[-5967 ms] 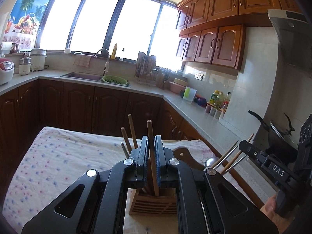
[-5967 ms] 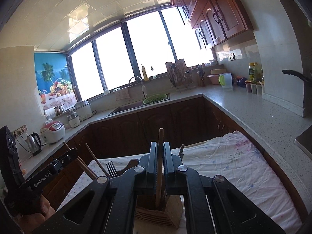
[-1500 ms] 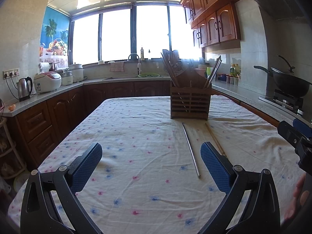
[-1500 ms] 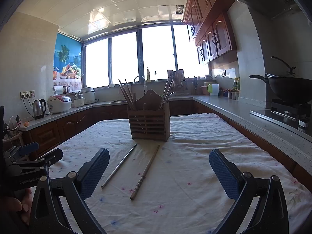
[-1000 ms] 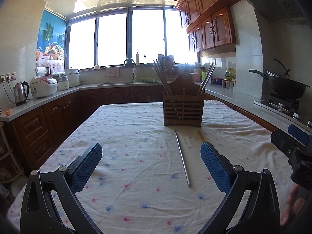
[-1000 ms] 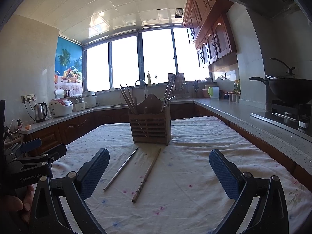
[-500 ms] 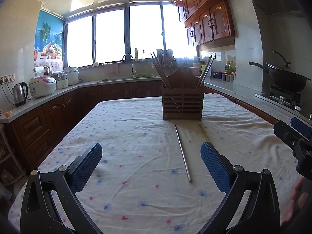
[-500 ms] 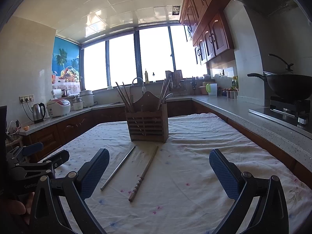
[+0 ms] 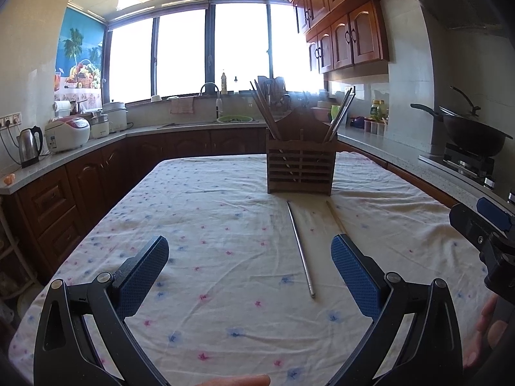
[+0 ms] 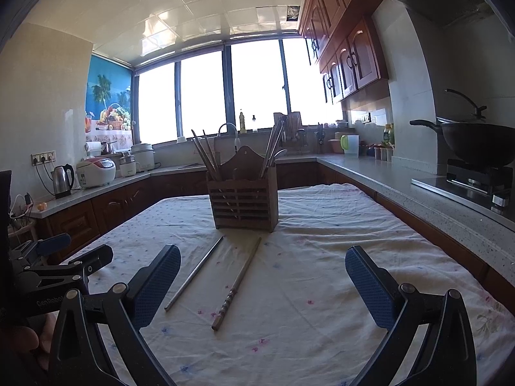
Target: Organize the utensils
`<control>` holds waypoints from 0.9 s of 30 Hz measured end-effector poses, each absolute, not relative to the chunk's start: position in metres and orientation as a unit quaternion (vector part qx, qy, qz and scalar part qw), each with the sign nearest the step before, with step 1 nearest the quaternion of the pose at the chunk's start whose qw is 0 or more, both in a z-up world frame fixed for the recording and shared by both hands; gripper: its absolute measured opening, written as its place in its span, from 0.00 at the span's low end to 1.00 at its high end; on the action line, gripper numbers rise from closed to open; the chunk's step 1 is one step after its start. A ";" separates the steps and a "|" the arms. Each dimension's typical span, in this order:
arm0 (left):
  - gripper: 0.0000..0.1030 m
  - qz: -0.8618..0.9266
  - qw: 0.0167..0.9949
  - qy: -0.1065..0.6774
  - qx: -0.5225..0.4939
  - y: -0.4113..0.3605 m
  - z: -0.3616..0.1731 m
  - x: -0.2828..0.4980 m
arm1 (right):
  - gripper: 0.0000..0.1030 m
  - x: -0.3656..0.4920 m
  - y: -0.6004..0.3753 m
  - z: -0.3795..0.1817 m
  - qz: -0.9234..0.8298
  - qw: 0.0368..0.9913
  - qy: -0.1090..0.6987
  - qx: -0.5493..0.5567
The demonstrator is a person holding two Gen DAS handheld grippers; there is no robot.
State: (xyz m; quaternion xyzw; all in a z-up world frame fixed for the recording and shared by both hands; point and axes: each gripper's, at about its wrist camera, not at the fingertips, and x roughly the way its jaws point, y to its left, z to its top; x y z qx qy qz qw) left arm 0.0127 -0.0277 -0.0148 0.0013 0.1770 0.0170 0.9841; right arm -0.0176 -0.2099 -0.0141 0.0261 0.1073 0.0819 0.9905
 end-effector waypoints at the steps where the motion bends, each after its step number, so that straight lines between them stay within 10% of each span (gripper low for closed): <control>1: 1.00 0.017 0.984 0.177 0.001 -0.028 -0.015 0.013 | 1.00 -0.018 -0.210 -0.014 0.082 0.991 0.107 0.026; 27: 1.00 0.015 0.985 0.174 -0.003 -0.025 -0.016 0.011 | 1.00 -0.017 -0.207 -0.018 0.084 0.990 0.112 0.026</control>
